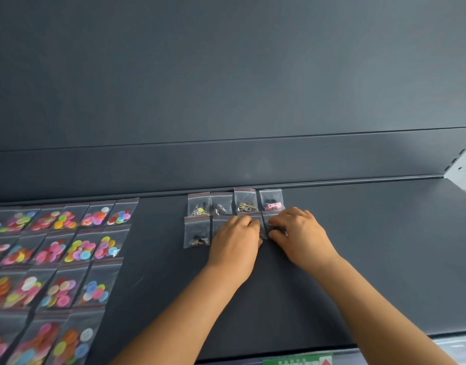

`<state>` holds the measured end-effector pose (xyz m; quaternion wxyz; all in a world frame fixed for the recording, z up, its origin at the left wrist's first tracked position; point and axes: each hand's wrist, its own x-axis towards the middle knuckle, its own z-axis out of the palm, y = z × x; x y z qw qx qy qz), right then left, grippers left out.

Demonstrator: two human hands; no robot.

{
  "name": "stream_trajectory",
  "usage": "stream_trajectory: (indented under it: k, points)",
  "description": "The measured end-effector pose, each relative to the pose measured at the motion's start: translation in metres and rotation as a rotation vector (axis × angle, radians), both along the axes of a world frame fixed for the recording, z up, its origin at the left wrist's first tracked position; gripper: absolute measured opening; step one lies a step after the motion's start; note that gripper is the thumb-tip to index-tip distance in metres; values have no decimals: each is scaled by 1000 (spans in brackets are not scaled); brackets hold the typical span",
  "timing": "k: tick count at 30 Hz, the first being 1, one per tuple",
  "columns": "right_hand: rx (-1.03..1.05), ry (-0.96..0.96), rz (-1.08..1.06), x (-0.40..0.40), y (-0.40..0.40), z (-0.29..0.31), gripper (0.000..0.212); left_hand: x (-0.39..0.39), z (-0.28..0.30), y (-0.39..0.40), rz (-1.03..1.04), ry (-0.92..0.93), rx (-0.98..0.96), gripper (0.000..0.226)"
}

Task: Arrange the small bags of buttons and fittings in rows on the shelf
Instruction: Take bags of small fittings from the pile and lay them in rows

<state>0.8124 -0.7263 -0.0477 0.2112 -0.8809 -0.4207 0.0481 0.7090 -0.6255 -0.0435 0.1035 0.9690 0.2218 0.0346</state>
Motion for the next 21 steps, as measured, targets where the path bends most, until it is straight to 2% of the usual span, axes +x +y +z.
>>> stream_trajectory:
  k: [5, 10, 16, 21]
  points:
    - [7, -27, 13, -13, 5, 12, 24, -12, 7, -2, 27, -55, -23, 48]
    - [37, -56, 108, -40, 20, 23, 39, -50, 22, 12, 83, -111, 47, 56]
    - [37, -177, 272, -102, 58, 34, 60, -128, 36, 36, 261, -102, 85, 61]
    - [-36, -175, 416, -181, 95, 39, 63, -213, 37, 67, 398, -91, 94, 63]
